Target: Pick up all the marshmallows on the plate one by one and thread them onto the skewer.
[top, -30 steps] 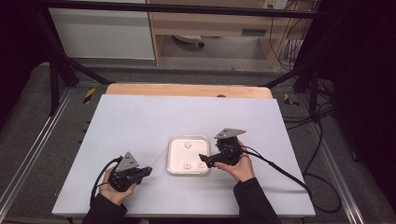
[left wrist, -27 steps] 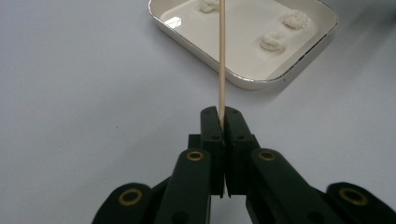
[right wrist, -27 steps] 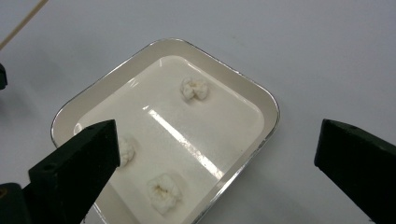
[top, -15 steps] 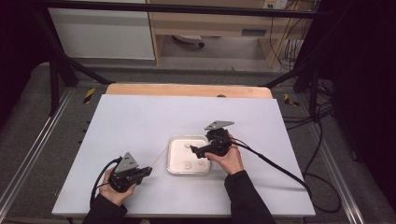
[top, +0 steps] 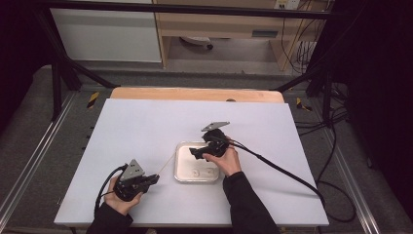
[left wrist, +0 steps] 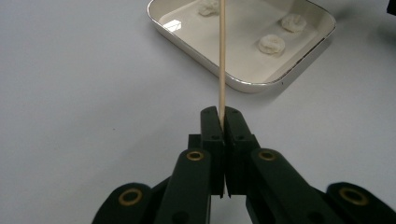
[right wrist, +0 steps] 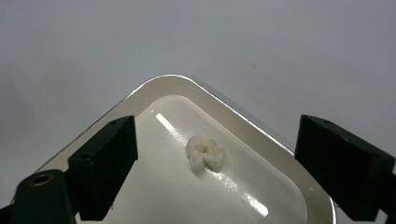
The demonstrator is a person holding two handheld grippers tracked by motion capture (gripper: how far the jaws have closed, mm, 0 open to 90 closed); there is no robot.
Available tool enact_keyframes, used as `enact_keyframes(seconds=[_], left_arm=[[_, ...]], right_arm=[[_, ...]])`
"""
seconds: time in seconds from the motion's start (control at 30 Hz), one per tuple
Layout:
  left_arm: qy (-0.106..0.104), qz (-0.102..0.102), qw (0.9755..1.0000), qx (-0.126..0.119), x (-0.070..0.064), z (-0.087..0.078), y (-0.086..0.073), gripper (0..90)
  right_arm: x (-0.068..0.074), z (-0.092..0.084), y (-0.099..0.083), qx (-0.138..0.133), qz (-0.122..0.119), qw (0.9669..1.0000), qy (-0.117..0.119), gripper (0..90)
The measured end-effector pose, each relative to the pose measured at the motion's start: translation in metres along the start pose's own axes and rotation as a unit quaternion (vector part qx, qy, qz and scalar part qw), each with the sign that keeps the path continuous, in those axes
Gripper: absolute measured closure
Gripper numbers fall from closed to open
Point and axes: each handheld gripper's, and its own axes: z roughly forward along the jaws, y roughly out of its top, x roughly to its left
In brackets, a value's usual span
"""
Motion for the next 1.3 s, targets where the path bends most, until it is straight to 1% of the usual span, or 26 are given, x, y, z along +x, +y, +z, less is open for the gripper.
enact_keyframes(seconds=[0.07,0.13,0.23,0.37,0.4,0.47,0.53,0.67,0.73,0.83,0.9,1.03,1.17,1.3], left_arm=[[-0.001,0.000,1.0000,0.000,0.000,0.000,0.000,88.4],[-0.001,0.000,1.0000,0.000,-0.001,0.001,0.000,88.4],[-0.002,0.002,1.0000,0.001,-0.001,0.001,0.000,88.4],[-0.002,0.002,1.0000,0.002,-0.001,0.002,0.000,88.4],[-0.002,0.002,1.0000,0.002,-0.001,0.002,0.000,88.4],[-0.003,0.002,1.0000,0.002,-0.001,0.002,0.000,88.4],[-0.002,0.001,1.0000,0.001,-0.001,0.002,0.000,88.4],[-0.003,0.001,1.0000,0.001,-0.002,0.002,0.000,88.4],[-0.003,0.001,1.0000,0.001,-0.002,0.002,0.000,88.4],[-0.002,0.001,1.0000,0.001,-0.002,0.002,0.000,88.4],[-0.002,0.002,1.0000,0.001,-0.002,0.002,0.000,88.4],[-0.002,0.002,1.0000,0.001,-0.002,0.003,0.000,88.4],[-0.001,0.003,1.0000,0.000,-0.003,0.003,0.000,88.4],[-0.002,0.004,1.0000,0.000,-0.004,0.003,0.001,88.4]], right_arm=[[-0.001,0.004,0.000,0.002,0.007,1.0000,0.004,17.8],[-0.001,0.007,-0.001,0.007,0.004,1.0000,0.006,20.1],[0.000,0.011,-0.001,0.016,-0.008,0.9998,0.006,25.4],[0.000,0.016,-0.002,0.026,-0.017,0.9995,0.006,32.6],[0.000,0.018,-0.003,0.031,-0.021,0.9993,0.005,36.0],[-0.001,0.019,-0.004,0.034,-0.024,0.9991,0.004,37.6],[-0.001,0.020,-0.005,0.036,-0.027,0.9990,0.003,42.6],[0.000,0.023,-0.006,0.031,-0.032,0.9990,0.005,51.7],[0.000,0.024,-0.007,0.030,-0.034,0.9989,0.010,54.5],[0.000,0.025,-0.008,0.031,-0.039,0.9987,0.011,58.0],[0.001,0.025,-0.008,0.030,-0.042,0.9986,0.009,60.7],[0.003,0.024,-0.010,0.027,-0.057,0.9980,0.003,65.3],[0.002,0.024,-0.010,0.029,-0.054,0.9981,0.006,67.9],[0.003,0.023,-0.009,0.023,-0.045,0.9987,0.010,69.8]])
